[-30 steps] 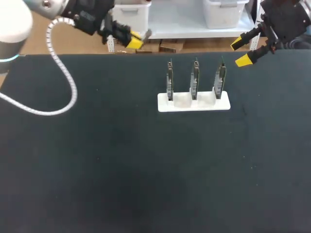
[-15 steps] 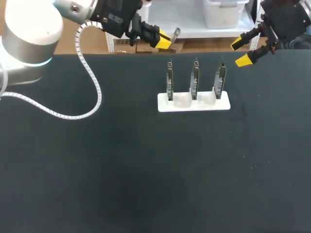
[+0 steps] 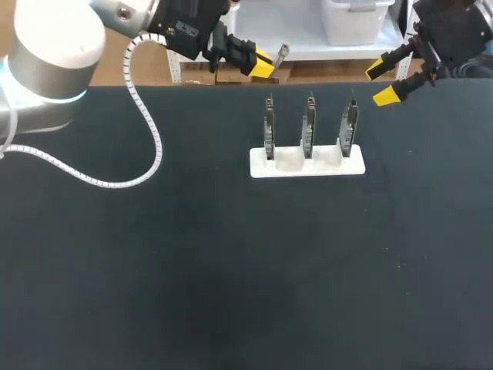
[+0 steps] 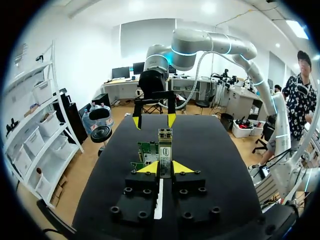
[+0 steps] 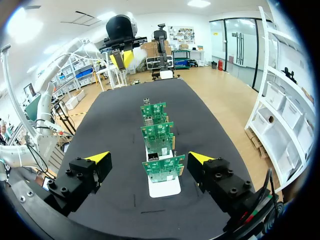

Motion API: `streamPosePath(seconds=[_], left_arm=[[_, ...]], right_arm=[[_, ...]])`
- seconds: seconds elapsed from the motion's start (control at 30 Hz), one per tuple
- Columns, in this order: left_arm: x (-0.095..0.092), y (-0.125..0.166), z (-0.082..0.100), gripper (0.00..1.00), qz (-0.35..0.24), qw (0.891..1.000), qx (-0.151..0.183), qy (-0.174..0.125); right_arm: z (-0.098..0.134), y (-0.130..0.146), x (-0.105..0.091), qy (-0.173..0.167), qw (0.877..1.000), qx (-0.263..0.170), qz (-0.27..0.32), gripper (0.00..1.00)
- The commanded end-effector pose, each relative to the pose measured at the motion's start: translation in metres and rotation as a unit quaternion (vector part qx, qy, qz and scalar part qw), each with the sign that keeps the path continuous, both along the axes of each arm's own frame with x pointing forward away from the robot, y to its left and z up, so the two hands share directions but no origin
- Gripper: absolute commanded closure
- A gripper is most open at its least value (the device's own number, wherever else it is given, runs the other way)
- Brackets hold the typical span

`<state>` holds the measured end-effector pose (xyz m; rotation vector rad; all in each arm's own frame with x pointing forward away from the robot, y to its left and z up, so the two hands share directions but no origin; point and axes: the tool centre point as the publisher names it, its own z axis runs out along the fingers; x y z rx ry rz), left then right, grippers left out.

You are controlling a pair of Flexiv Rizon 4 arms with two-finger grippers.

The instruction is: Pick up the optical module with the left hand, and insert it into the network port with the right hand.

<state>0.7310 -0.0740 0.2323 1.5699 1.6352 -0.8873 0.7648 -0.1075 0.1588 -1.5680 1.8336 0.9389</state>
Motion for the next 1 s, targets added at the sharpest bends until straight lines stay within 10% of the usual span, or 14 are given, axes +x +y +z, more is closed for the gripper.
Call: streamPosePath(seconds=[0.03,1.0], left_arm=[[0.001,-0.012,-0.001,1.0,0.006,1.0,-0.027,0.0],[0.018,-0.084,0.0,1.0,0.01,0.994,-0.106,0.006]], right_arm=[[0.0,0.0,-0.001,-0.002,1.0,0.0,-0.001,0.0],[0.0,0.0,-0.001,-0.002,1.0,0.0,-0.001,0.0]])
